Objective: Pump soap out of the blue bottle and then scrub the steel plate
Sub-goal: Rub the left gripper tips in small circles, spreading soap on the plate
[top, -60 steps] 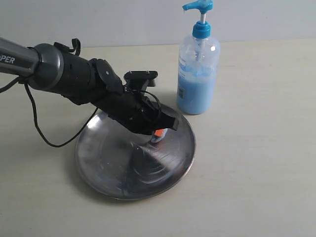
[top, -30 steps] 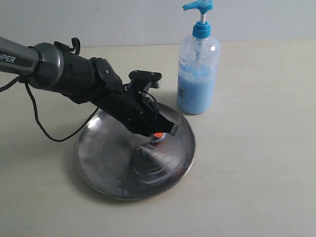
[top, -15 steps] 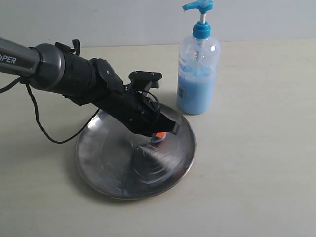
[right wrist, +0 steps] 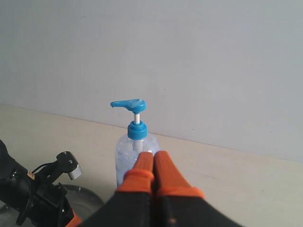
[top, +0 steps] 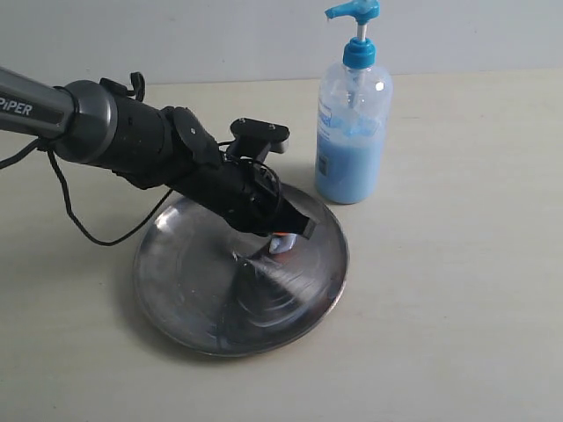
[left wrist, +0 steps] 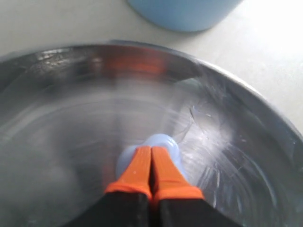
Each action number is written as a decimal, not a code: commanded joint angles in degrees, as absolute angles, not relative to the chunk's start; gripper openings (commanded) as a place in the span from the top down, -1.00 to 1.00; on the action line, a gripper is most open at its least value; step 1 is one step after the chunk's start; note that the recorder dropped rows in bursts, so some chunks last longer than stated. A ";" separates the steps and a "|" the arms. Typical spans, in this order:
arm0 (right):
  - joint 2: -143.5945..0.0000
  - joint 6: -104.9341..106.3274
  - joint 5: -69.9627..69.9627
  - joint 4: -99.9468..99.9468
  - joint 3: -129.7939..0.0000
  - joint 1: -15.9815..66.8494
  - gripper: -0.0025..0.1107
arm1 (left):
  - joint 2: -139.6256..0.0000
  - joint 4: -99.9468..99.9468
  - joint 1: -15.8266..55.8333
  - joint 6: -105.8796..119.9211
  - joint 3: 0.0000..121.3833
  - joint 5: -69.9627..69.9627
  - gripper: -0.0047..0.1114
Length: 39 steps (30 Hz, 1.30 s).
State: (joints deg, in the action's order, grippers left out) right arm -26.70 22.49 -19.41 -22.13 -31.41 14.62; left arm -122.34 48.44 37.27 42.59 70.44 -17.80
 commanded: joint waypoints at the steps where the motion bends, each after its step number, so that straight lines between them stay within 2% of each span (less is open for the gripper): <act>1: -26.39 22.93 -18.89 -22.46 -31.14 14.69 0.96 | -122.53 46.32 37.23 43.29 70.13 -18.17 0.92; 21: -26.39 22.93 -18.89 -22.46 -31.14 14.69 0.96 | -119.56 41.48 37.23 43.29 70.13 -27.11 0.92; 39: -26.39 22.93 -18.89 -22.46 -31.14 14.69 0.96 | -120.06 42.65 37.23 43.29 70.77 -23.80 0.92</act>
State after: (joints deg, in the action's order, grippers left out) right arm -26.70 22.60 -19.41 -22.34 -31.41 14.62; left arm -119.73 42.81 37.27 43.11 70.41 -24.86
